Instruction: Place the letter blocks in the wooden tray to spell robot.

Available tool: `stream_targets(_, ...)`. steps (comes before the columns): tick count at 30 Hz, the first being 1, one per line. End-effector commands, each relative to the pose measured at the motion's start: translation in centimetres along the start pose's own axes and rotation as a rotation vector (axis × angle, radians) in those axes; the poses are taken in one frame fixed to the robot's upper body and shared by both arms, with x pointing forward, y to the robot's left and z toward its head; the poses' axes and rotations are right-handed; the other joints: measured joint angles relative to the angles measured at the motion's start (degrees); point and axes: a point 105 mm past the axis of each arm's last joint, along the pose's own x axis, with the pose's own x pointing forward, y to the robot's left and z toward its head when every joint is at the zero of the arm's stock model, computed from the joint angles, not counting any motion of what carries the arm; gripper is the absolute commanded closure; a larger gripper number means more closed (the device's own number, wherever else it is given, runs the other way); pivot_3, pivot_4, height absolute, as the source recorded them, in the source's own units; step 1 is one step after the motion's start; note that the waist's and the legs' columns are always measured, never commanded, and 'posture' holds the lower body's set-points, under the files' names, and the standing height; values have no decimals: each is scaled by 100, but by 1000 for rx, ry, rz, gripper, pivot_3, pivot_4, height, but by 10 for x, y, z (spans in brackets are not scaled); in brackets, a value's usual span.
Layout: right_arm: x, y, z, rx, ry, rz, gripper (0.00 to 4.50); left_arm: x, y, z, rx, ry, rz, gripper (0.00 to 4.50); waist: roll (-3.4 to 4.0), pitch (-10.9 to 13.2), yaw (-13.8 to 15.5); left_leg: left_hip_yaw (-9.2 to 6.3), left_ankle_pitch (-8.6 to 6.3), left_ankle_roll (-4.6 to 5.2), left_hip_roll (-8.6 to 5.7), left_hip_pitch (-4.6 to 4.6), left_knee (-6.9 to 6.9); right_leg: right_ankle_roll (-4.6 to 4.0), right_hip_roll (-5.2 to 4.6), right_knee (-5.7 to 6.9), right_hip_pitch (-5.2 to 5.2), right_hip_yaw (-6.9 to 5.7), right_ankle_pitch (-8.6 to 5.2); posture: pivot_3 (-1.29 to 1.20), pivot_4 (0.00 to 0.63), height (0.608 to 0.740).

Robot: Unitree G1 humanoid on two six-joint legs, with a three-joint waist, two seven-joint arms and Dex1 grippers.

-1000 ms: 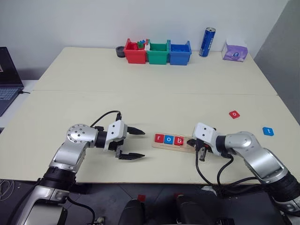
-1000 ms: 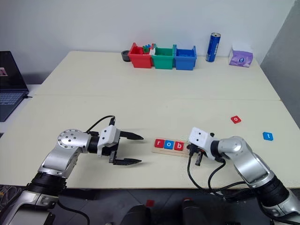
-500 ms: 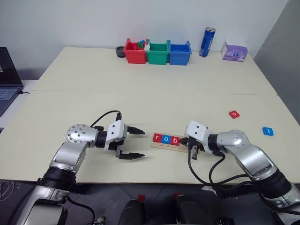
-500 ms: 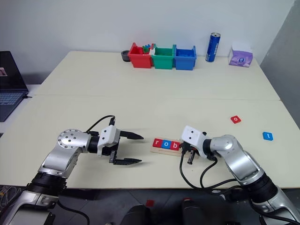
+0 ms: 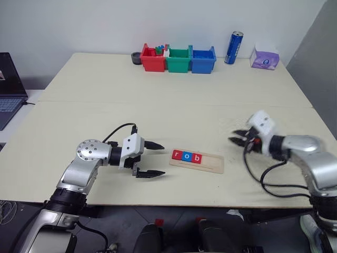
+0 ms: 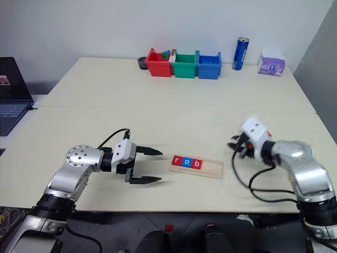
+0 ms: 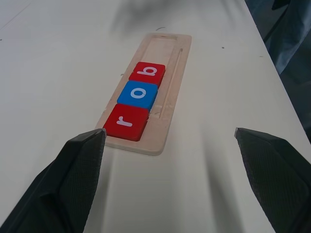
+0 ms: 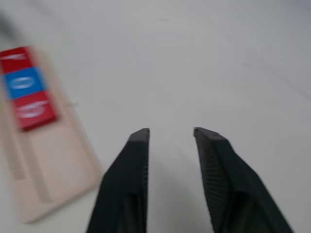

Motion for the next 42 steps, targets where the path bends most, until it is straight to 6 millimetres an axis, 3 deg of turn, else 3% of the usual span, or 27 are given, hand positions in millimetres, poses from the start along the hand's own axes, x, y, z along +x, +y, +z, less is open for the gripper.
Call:
stream_targets(1, -3, -43, -6, 28, -23, -182, 1810, -2, 2, 11, 34, -32, 16, 0, 0, 0, -5, 3, 0, 0, -1, 0, 0, 0, 0, 0, 0, 2, 0, 0, 150, 740)
stream_targets(6, 13, -84, -29, 79, 39, -316, 21, 0, 6, 14, 41, -34, 18, 0, 4, 2, -47, 17, 0, 0, -1, 8, -6, -1, 3, 1, -3, 17, 1, 0, 150, 740)
stream_targets(13, 21, -116, -57, 234, 116, -382, 6, 1, 5, 14, 45, -33, 19, 0, 7, 4, -49, 18, 0, 1, 0, 7, -14, -2, 0, -3, -3, 21, 1, 0, 150, 740)
stream_targets(23, 23, -99, -91, 385, 236, -259, 6, -2, 1, 13, 39, -28, 32, 0, 10, 3, -50, 17, 0, 0, 1, 11, -14, -3, -3, 0, 0, 22, 1, 0, 150, 740)
stream_targets(26, 24, -94, -99, 390, 259, -247, 639, -1, 2, 12, 40, -27, 32, 0, 10, 3, -50, 15, 0, 0, 1, 13, -13, -3, -2, 0, 3, 21, 2, 0, 150, 740)
stream_targets(33, 24, -85, -104, 383, 259, -224, 3037, 1, 2, 12, 42, -27, 22, 0, 5, -2, -17, 15, 0, 0, -1, 37, -12, -2, -3, -2, 26, 21, 1, 0, 150, 740)
stream_targets(36, 18, -70, -87, 268, 207, -149, 3049, 1, 1, 12, 42, -27, 12, 0, 5, -3, 2, 12, 0, 0, 0, 37, -12, -2, -3, -1, 27, 19, 1, 0, 150, 740)
stream_targets(42, -17, 24, -53, 51, 146, 206, 3049, 0, -1, 10, 37, -25, 0, 0, 20, -3, 6, -8, -1, 1, 8, 19, -19, -1, 0, -5, 17, 17, -2, 0, 150, 740)
